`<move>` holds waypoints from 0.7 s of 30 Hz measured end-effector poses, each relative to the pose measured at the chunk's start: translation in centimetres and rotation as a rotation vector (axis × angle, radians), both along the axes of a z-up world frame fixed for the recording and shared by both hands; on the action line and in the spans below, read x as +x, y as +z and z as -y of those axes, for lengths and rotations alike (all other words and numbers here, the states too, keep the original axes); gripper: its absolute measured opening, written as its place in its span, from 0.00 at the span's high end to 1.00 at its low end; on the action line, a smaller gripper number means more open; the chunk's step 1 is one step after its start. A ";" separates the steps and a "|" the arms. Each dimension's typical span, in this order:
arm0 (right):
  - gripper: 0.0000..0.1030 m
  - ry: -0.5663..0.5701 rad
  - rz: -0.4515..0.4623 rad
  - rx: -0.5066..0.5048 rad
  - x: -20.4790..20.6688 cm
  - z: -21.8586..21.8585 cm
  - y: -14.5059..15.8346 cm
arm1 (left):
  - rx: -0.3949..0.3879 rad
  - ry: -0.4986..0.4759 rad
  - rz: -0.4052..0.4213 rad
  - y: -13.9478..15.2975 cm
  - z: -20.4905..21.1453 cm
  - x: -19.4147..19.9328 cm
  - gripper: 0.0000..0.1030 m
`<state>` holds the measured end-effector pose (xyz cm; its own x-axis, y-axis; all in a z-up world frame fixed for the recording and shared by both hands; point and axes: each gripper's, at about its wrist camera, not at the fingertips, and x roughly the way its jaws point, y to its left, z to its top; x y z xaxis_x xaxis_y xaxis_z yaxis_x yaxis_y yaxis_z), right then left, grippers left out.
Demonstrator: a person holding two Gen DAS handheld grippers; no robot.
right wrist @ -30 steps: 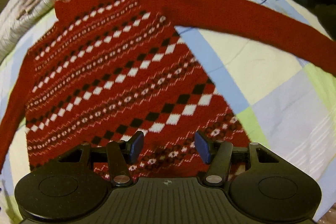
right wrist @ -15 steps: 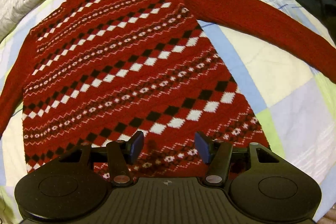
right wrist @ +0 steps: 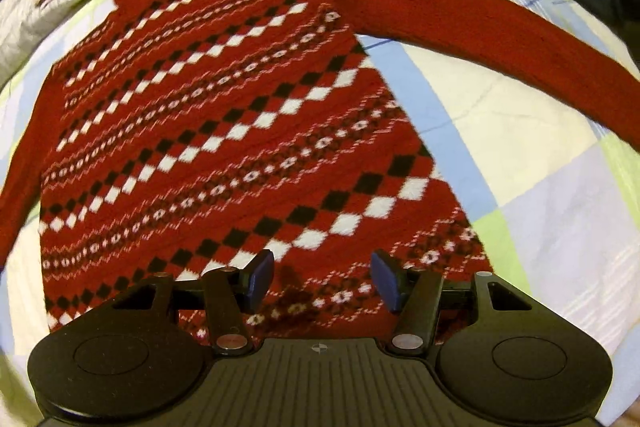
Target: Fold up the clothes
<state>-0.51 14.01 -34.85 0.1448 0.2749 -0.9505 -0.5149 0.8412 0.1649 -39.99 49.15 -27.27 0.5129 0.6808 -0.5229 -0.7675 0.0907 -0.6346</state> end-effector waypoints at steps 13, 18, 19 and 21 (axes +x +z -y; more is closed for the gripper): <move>0.45 -0.098 0.041 0.144 6.8 3.9 2.1 | -0.107 -0.794 -0.061 0.2 13.6 27.2 0.81; 0.45 -0.126 -0.042 0.321 9.5 3.5 0.8 | -0.252 -0.662 -0.206 -4.1 12.5 22.8 0.81; 0.45 -0.141 -0.075 0.379 10.1 3.2 0.4 | -0.256 -0.643 -0.239 -4.6 12.0 22.1 0.81; 0.45 -0.186 -0.139 0.493 11.3 2.5 -0.7 | -0.254 -0.616 -0.288 -5.5 11.4 20.8 0.81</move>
